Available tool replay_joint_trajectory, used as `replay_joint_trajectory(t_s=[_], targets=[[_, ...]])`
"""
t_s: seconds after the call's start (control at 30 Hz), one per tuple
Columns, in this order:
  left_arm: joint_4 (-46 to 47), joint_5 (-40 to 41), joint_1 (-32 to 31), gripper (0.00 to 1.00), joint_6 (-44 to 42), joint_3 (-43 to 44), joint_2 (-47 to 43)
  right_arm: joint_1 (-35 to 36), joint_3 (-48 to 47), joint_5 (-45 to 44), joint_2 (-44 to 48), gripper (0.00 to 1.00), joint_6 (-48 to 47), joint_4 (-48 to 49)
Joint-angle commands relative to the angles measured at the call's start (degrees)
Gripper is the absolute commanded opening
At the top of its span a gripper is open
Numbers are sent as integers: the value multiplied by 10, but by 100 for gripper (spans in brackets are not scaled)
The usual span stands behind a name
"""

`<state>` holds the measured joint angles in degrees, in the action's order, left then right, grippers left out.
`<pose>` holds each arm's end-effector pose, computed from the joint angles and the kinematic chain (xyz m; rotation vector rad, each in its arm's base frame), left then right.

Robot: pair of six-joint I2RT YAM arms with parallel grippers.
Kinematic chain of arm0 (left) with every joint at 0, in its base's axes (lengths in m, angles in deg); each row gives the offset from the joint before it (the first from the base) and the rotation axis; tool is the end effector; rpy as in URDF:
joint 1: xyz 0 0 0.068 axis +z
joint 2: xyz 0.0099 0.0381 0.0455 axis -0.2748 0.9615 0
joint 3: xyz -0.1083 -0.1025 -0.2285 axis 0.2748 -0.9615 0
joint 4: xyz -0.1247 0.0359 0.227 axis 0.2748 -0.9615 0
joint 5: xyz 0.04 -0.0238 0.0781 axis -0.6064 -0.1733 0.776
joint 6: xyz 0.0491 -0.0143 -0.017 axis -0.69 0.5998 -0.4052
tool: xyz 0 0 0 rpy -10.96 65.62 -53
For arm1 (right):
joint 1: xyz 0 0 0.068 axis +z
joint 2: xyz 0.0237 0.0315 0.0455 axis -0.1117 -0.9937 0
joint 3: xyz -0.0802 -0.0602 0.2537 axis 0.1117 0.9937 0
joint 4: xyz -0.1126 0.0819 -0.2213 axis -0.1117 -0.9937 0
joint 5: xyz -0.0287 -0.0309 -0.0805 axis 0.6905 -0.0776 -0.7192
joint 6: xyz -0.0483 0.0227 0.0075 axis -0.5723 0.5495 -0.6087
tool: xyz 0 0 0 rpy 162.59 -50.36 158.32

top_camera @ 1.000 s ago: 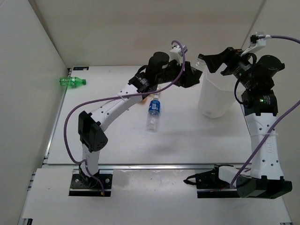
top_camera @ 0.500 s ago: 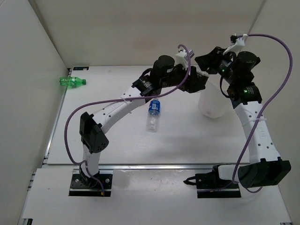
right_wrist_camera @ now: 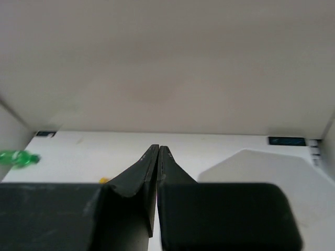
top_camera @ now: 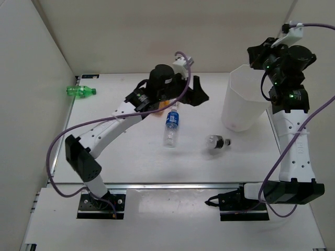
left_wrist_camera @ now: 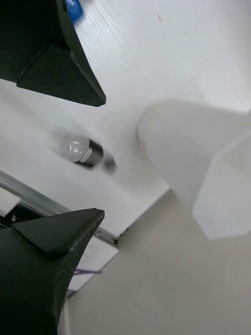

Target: Put the plastic bottles in the bin

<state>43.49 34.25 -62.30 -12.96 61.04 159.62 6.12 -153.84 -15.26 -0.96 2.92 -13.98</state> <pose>0.2756 -0.3029 0.4189 0.5880 1.9003 -1.0819 0.2684 0.0071 0.5157 0.0000 1.5328 0.3702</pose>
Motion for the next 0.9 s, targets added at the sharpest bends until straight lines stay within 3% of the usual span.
replay_joint_trajectory(t_s=[0.0,0.07,0.17,0.37,0.57,0.6,0.63,0.67,0.7,0.77,0.87], targets=[[-22,56,56,88,12,-77,-97,-33,-37,-47,-7,0,-46,-8],[2,22,91,76,41,-115,-105,-30,-35,-29,-22,0,-46,-21],[-22,27,91,76,28,-104,-93,-1,-48,-47,-37,0,-77,-38],[-31,0,111,80,19,-116,-79,13,-41,16,-49,1,-72,-58],[-46,23,105,89,17,-126,-82,48,-32,-36,-37,2,-89,-100],[-43,20,107,90,21,-132,-85,40,-30,-22,-37,6,-79,-116],[-42,17,108,98,24,-141,-92,41,-23,-26,-29,28,-72,-134],[-43,29,111,99,27,-157,-98,48,-14,-35,-18,59,-79,-133],[-43,49,110,98,28,-170,-111,63,8,-52,-12,95,-93,-134],[-59,84,114,99,29,-193,-143,112,56,-81,22,99,-112,-138],[-83,136,125,99,44,-237,-195,141,55,-115,36,100,-106,-189]])
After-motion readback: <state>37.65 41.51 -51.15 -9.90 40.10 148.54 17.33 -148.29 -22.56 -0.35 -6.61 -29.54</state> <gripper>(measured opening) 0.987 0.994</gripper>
